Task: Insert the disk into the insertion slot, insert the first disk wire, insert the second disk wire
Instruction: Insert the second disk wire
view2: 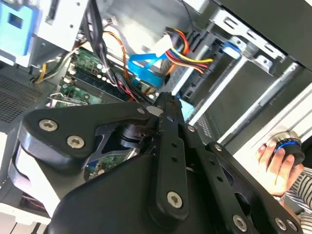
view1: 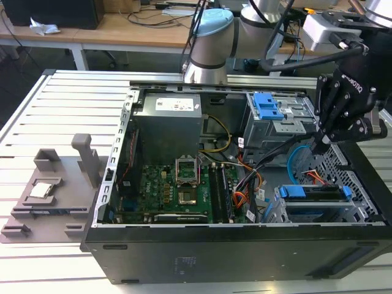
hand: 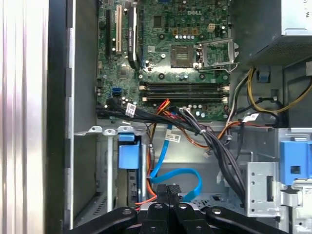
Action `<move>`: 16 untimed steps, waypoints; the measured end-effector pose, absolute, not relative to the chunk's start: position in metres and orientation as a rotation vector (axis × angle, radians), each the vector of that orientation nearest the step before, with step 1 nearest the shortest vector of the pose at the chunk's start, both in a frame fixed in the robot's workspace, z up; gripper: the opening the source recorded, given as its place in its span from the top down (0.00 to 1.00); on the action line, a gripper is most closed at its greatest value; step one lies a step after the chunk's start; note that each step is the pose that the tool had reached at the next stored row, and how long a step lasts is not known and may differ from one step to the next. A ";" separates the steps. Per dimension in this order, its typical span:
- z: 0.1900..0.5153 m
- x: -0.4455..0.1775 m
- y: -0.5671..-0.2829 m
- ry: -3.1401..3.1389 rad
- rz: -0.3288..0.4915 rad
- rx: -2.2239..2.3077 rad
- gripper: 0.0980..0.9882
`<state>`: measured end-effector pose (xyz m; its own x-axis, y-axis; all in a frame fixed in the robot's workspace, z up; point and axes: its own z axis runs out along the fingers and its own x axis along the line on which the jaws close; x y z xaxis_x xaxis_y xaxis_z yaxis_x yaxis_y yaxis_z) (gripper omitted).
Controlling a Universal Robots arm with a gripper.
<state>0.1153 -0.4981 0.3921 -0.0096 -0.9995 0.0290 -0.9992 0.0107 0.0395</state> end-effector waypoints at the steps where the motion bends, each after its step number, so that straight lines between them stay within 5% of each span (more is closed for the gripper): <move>1: 0.392 0.115 -0.494 -2.193 -0.012 2.181 0.99; 10: 0.392 0.115 -0.489 -2.111 -0.009 2.261 0.99; 14: 0.392 0.115 -0.489 -2.111 -0.009 2.261 0.70; 16: 0.390 0.115 -0.489 -2.067 -0.001 2.295 0.70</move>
